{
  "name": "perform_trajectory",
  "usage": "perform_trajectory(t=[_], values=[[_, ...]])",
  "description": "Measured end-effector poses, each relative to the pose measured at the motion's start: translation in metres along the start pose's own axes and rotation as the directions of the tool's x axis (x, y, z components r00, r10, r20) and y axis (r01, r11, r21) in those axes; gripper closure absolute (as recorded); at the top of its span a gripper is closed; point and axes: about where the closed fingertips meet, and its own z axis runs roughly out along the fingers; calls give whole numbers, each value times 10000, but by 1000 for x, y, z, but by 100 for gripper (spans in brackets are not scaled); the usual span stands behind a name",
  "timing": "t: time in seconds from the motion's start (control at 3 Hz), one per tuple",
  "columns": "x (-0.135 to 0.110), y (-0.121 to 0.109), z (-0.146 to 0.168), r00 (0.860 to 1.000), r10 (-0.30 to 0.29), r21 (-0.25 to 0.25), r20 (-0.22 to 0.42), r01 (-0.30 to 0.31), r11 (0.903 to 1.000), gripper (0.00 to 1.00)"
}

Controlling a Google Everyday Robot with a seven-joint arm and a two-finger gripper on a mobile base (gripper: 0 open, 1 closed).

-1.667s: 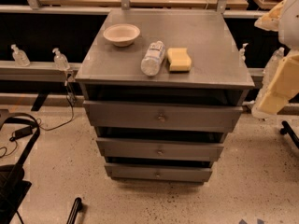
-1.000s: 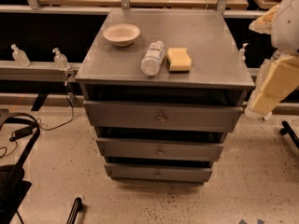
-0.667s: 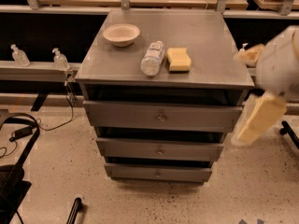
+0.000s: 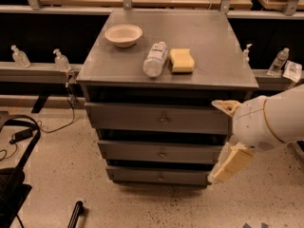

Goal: Open middle drawer

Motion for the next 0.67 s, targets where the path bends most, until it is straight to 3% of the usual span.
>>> perform_trajectory(t=[0.33,0.67], values=[[33,-7,49,9989,-181,569,-439,205,9982,0],[75,31,118,9883,-796,302,-1304,842,9960,0]])
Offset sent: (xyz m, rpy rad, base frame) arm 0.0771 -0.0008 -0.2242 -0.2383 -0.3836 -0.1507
